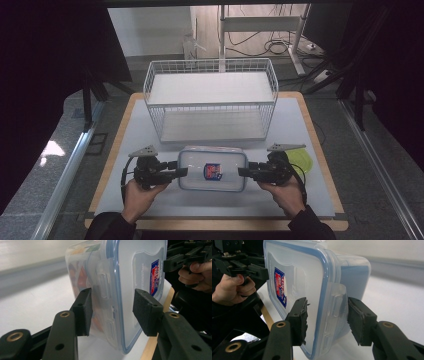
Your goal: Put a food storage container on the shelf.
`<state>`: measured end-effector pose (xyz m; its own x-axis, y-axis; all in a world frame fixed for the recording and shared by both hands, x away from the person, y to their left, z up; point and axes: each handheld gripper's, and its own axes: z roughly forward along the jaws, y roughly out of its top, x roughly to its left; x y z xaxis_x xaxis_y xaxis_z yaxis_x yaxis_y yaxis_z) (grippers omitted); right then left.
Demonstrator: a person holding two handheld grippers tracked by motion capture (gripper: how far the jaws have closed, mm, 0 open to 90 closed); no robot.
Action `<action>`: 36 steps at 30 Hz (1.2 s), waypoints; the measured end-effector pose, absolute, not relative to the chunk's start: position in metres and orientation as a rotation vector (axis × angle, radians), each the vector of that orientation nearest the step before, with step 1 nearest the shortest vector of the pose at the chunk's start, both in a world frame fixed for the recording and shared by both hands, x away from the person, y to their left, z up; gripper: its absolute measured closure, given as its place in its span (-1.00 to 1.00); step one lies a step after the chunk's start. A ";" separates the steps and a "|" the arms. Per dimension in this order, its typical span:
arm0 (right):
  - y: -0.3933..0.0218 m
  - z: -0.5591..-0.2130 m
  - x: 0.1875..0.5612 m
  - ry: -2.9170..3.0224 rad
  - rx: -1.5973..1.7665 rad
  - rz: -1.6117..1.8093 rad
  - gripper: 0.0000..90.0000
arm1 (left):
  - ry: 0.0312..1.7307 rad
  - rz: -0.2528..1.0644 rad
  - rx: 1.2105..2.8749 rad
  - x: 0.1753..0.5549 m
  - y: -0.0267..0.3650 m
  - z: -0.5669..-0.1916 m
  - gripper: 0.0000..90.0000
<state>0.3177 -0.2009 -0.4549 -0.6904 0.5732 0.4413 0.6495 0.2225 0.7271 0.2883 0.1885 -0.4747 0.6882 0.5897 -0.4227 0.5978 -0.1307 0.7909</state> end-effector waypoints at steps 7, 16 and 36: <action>-0.196 -0.435 0.331 -2.397 -1.176 -1.530 0.16 | 0.935 0.023 1.777 0.297 0.193 -0.456 0.14; -0.194 -0.411 0.346 -2.391 -1.161 -1.580 0.15 | 0.918 0.055 1.770 0.308 0.196 -0.433 0.14; -0.192 -0.354 0.375 -2.381 -1.160 -1.689 0.14 | 0.879 0.126 1.746 0.339 0.198 -0.370 0.14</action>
